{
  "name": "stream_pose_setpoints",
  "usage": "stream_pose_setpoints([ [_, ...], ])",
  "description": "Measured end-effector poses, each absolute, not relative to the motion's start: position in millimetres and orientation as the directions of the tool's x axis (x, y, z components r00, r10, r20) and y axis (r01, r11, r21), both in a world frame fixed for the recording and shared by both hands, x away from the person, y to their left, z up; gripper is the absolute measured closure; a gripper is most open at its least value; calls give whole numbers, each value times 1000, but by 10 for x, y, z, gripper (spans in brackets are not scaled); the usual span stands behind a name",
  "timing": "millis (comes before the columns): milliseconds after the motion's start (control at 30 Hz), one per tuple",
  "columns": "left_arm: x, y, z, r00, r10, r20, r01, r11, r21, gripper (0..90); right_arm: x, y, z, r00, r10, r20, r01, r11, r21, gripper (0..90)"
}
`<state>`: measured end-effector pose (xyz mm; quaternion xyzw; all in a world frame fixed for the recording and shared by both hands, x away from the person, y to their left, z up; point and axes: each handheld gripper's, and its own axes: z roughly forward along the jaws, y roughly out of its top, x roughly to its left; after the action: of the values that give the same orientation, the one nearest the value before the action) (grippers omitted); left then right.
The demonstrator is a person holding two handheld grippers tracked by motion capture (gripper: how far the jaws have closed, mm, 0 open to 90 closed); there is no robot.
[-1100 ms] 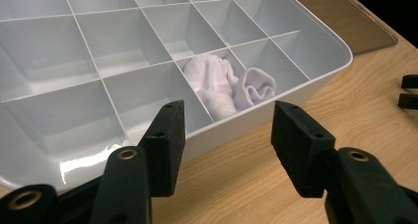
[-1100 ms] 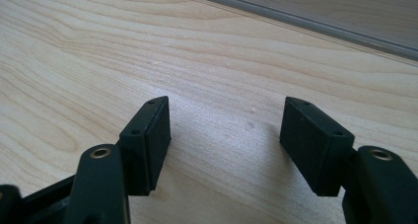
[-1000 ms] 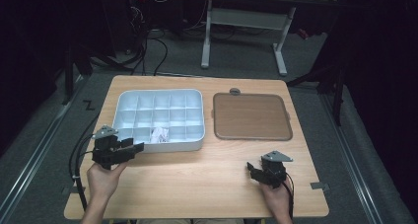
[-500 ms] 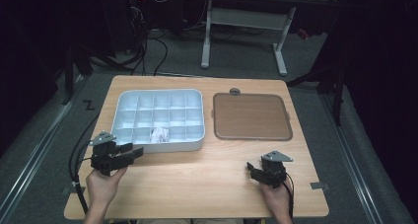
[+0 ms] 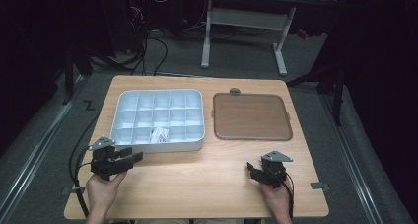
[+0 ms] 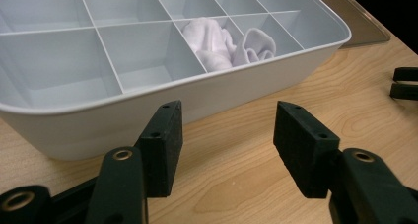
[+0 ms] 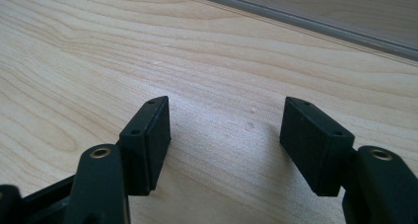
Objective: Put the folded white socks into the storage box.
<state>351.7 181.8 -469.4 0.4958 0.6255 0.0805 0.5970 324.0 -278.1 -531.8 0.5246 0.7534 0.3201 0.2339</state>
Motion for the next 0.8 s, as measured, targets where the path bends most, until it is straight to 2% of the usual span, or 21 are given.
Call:
stream_pose_setpoints([
  [800,3416,1826,-4921,180,699,-692,538,519,664,442,3240,-2780,-5318,-340,940,-17,641,244,728,367],
])
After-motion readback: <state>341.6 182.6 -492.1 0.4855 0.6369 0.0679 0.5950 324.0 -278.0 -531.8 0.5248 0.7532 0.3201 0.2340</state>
